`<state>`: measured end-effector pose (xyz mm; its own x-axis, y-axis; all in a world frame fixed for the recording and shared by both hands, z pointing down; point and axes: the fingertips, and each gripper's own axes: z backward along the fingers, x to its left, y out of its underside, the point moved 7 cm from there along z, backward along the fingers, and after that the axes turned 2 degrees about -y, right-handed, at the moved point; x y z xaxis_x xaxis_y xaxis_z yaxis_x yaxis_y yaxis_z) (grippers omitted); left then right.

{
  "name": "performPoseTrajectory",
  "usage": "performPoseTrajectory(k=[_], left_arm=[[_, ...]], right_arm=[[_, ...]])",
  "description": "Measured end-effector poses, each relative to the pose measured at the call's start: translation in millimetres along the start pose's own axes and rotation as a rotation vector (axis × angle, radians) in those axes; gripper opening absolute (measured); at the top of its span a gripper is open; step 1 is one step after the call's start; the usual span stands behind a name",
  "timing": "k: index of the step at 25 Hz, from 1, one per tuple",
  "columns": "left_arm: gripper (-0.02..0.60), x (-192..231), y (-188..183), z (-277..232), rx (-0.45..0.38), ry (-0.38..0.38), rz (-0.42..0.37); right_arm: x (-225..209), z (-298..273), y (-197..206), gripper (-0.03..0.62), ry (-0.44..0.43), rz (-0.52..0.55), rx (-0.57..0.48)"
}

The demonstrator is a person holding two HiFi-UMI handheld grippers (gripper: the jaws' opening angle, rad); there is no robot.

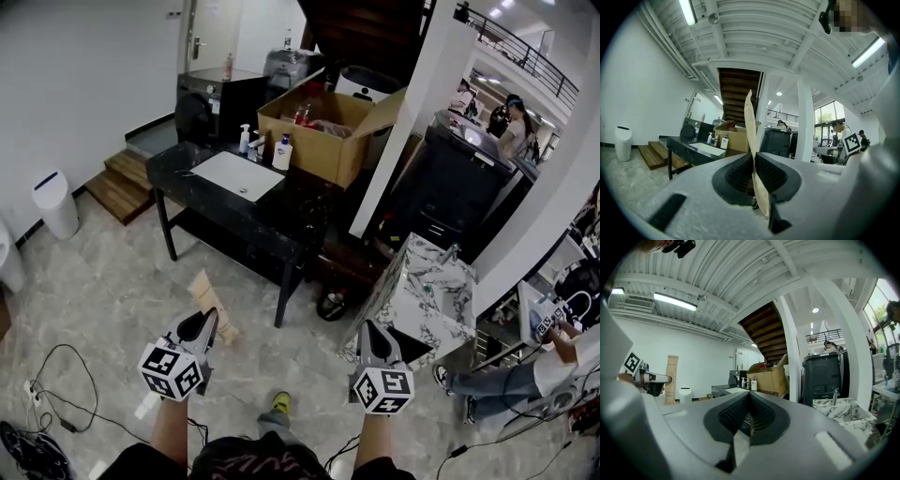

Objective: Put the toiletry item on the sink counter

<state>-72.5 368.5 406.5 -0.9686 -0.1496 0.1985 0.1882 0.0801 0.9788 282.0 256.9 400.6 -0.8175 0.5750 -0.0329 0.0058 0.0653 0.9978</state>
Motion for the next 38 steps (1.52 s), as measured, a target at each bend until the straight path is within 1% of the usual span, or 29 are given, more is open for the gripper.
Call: performPoseTrajectory(k=[3, 8, 15, 19, 23, 27, 31, 38], left_arm=[[0.023, 9, -1, -18, 0.007, -0.012, -0.002], [0.023, 18, 0, -54, 0.026, -0.020, -0.002], [0.023, 33, -5, -117, 0.050, -0.020, -0.016], [0.023, 37, -10, -157, 0.059, -0.027, -0.027], [0.023, 40, -16, -199, 0.064, -0.033, -0.041], [0.023, 37, -19, -234, 0.081, -0.027, -0.051], [0.023, 36, -20, -259, 0.096, -0.035, -0.055], [0.023, 37, -25, -286, 0.095, -0.043, -0.060]], right_arm=[[-14, -16, -1, 0.012, 0.013, -0.006, -0.002], [-33, -52, 2, 0.012, 0.009, -0.009, 0.016], [-57, -115, 3, 0.012, -0.015, 0.012, 0.033], [-81, -152, 3, 0.012, -0.029, -0.004, 0.037], [-104, -188, 0, 0.012, -0.045, -0.003, 0.033], [-126, -215, 1, 0.012, -0.058, 0.006, 0.050], [-143, -238, -2, 0.012, -0.068, 0.026, 0.054], [-155, -265, -1, 0.012, -0.105, 0.024, 0.058]])
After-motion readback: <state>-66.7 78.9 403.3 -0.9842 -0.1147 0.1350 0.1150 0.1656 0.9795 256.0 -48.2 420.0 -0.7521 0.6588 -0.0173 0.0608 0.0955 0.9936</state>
